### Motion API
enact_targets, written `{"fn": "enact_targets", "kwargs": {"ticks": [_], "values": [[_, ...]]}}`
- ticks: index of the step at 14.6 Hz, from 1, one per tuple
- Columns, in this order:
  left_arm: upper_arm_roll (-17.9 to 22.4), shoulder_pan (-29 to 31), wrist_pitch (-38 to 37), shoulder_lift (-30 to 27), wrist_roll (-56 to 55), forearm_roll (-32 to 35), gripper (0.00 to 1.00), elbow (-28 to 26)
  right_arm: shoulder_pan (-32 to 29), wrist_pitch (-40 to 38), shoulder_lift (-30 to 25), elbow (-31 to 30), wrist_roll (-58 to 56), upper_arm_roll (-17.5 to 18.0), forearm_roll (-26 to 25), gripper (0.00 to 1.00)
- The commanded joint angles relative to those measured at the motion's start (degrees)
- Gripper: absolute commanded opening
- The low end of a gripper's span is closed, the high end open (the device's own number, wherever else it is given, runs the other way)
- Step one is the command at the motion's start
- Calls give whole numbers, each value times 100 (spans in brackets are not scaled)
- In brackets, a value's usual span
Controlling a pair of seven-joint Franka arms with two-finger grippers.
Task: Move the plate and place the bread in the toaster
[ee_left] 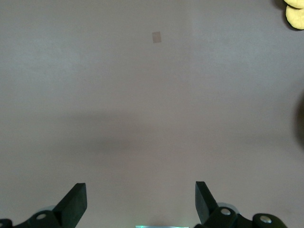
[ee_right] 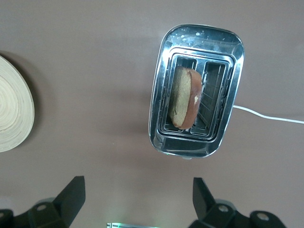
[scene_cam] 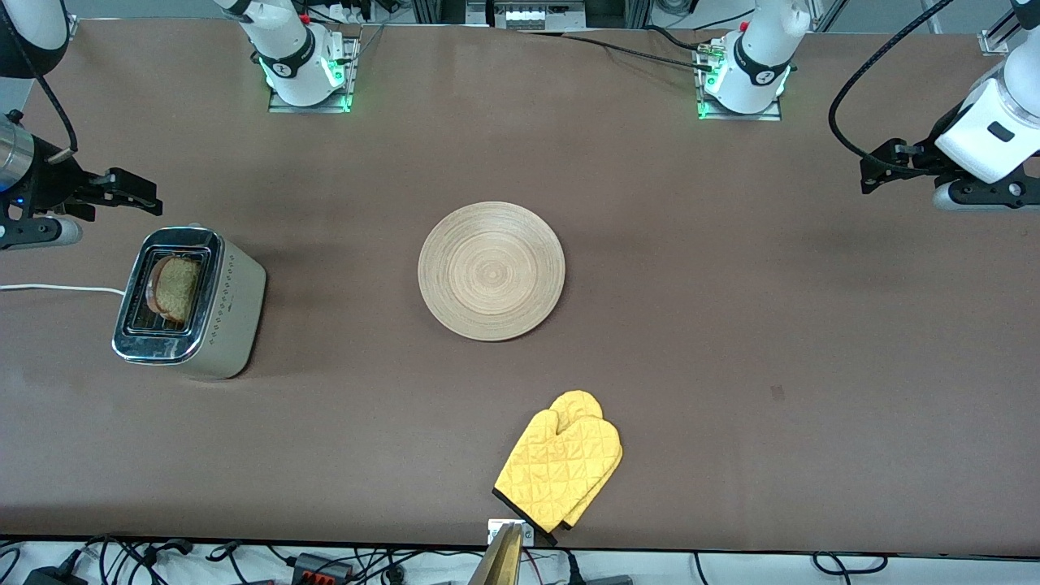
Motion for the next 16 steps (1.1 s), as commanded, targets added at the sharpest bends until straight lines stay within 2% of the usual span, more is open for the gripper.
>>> {"fn": "enact_targets", "kwargs": {"ticks": [1,5,16], "values": [[7,3,-111,27,115,-55,100,148,-71,67,-118,-111,129,110,-48,100],[-89,-14,-94,27,71,-47,100,157,105,-135,66,250,402,136,-136,100],[-248,-14,-102,159,36,-29,100,350,53,-170,119,277,349,119,-127,100]]}}
